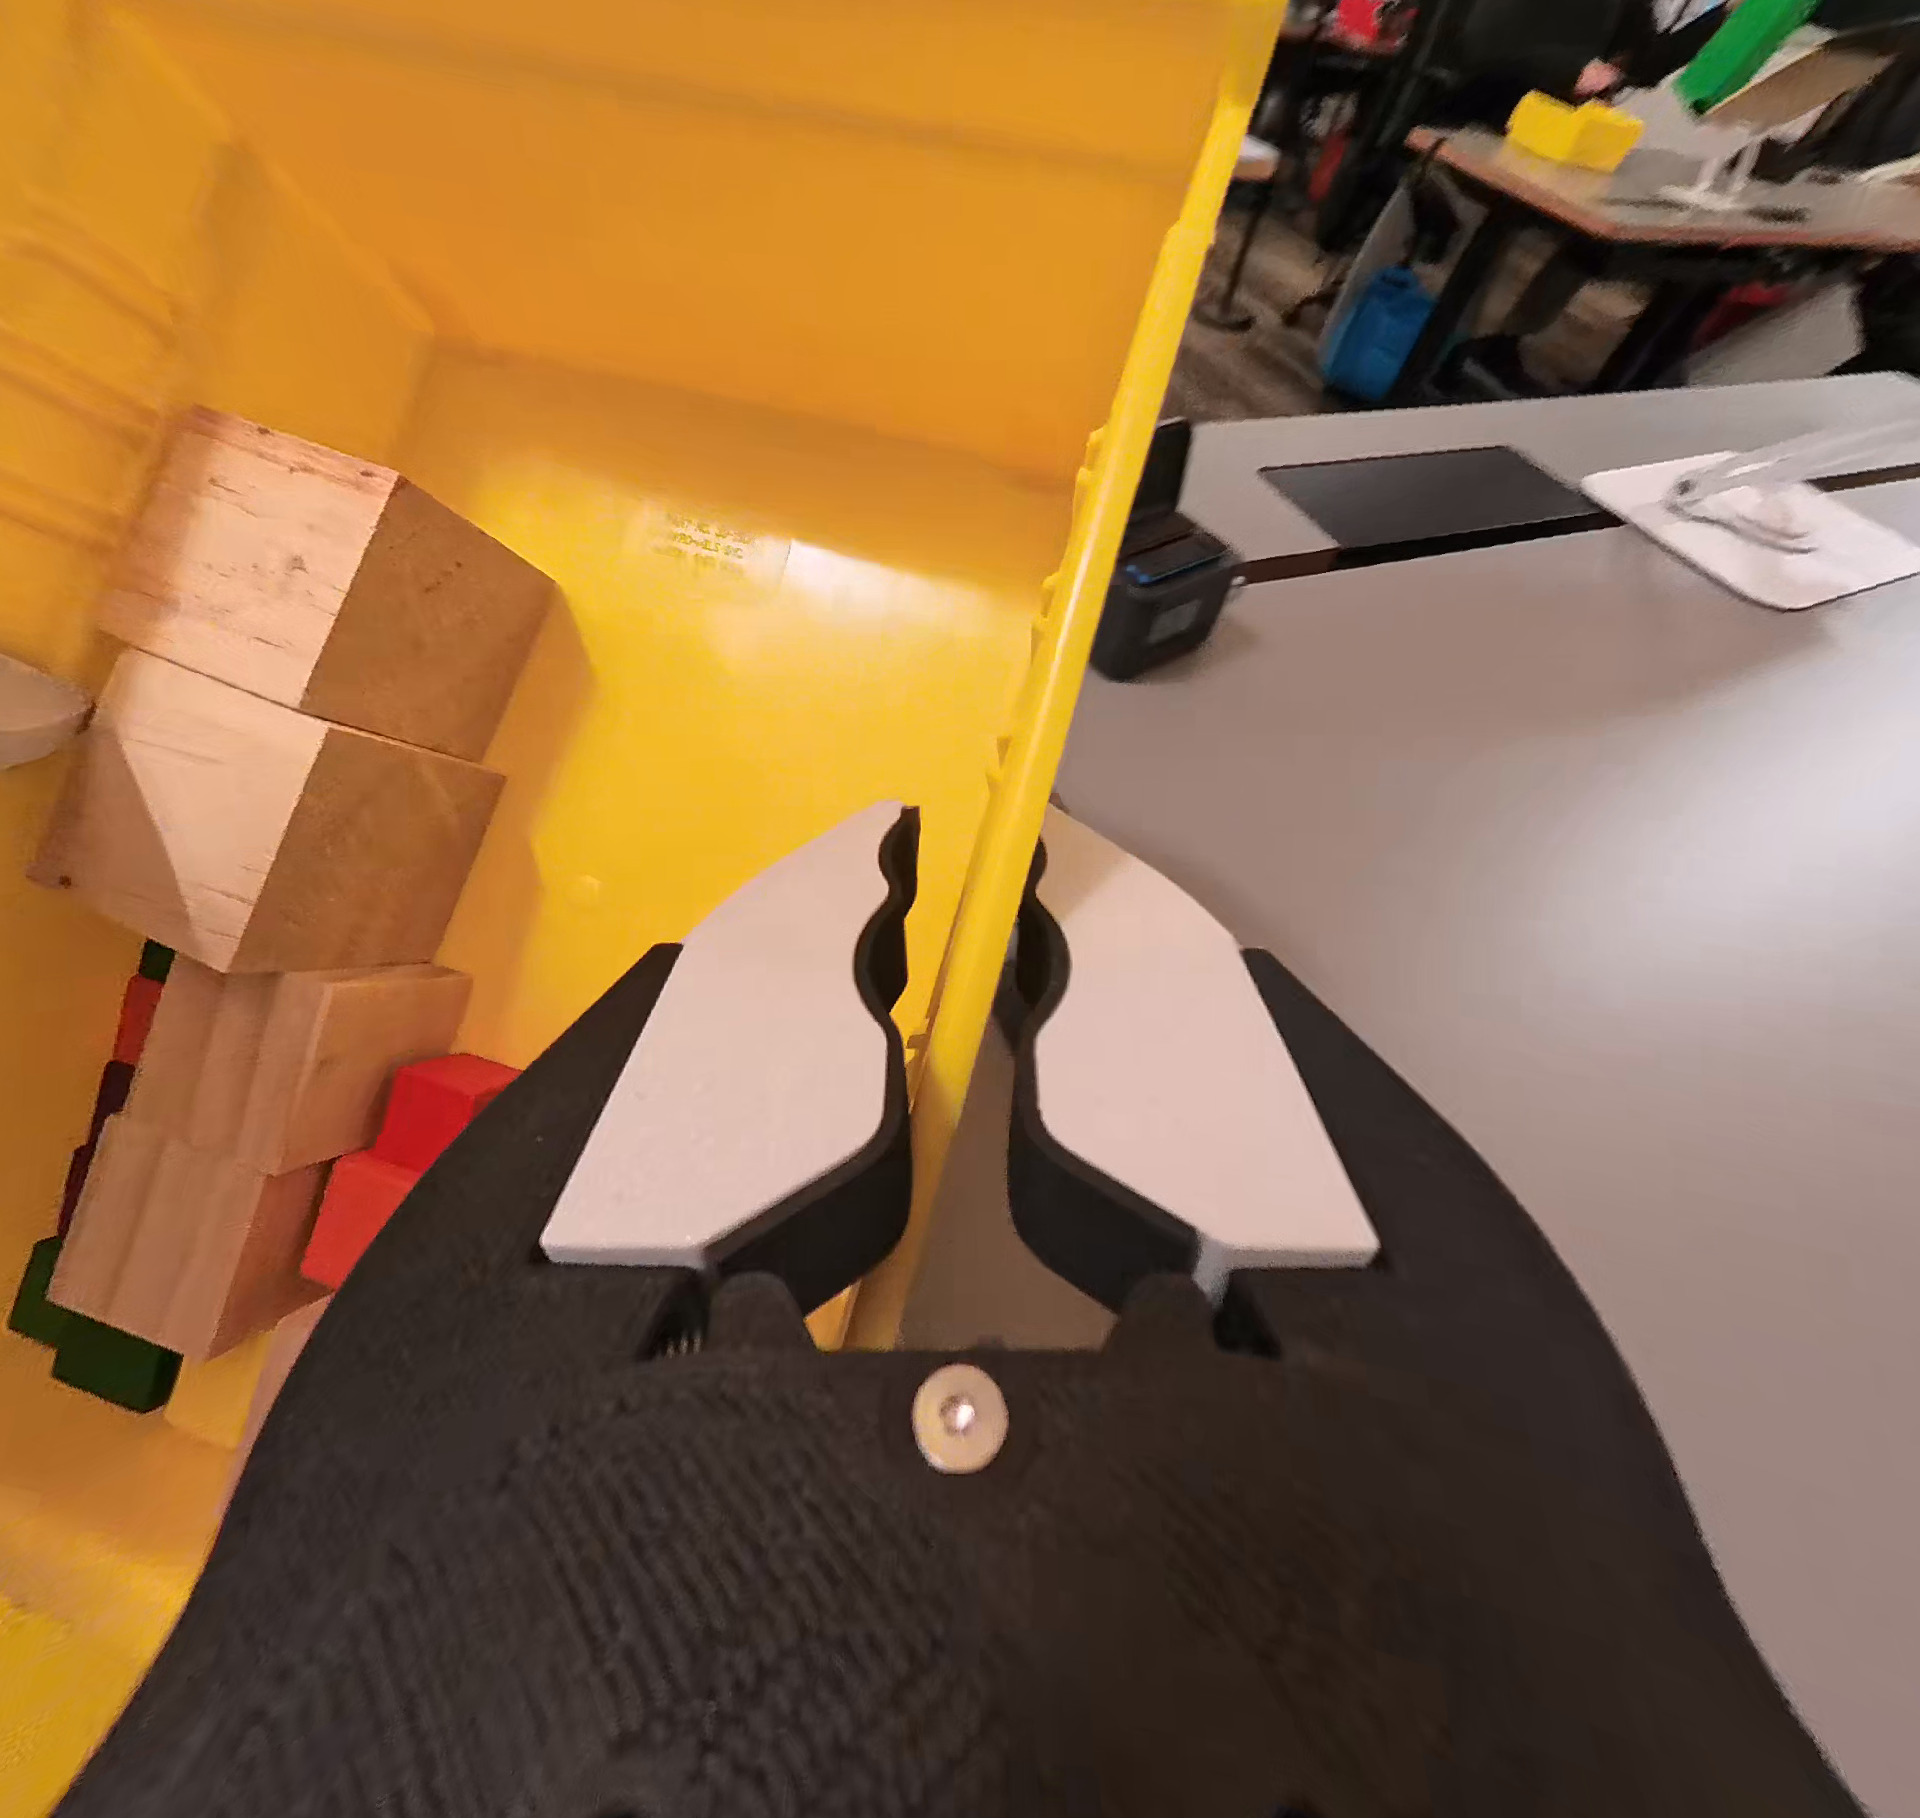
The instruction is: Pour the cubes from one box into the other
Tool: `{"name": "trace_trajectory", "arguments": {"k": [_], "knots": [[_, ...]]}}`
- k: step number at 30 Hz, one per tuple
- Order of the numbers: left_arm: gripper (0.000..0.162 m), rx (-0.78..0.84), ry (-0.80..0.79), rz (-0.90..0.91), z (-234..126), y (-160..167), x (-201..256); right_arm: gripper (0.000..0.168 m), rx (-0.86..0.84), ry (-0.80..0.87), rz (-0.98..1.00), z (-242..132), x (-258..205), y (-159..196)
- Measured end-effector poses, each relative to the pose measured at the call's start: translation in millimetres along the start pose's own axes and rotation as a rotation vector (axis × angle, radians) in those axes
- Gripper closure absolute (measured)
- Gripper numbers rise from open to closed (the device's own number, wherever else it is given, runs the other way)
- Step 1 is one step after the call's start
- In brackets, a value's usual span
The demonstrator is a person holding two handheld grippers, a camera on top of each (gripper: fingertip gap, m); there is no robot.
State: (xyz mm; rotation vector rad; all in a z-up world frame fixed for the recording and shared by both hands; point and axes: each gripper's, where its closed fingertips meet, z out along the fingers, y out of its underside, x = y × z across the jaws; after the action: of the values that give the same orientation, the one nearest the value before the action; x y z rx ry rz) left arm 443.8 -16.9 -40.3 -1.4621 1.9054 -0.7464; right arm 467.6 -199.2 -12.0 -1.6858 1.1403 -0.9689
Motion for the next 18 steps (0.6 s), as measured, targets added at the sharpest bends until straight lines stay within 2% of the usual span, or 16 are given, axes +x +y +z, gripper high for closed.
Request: {"name": "trace_trajectory", "arguments": {"k": [1,7,18], "knots": [[0.157,0.020,0.018,-0.001,7.3,-3.6,3.9,0.152,0.020,0.026,-0.009,1.0,5.4,0.0],[0.158,0.170,0.089,-0.001,36.5,-21.0,14.9,0.149,0.139,0.139,-0.039,1.9,19.7,-1.9],[0.158,0.358,0.148,-0.021,57.8,-33.5,-11.9,0.145,0.290,0.234,-0.133,7.2,-7.8,-21.4]]}}
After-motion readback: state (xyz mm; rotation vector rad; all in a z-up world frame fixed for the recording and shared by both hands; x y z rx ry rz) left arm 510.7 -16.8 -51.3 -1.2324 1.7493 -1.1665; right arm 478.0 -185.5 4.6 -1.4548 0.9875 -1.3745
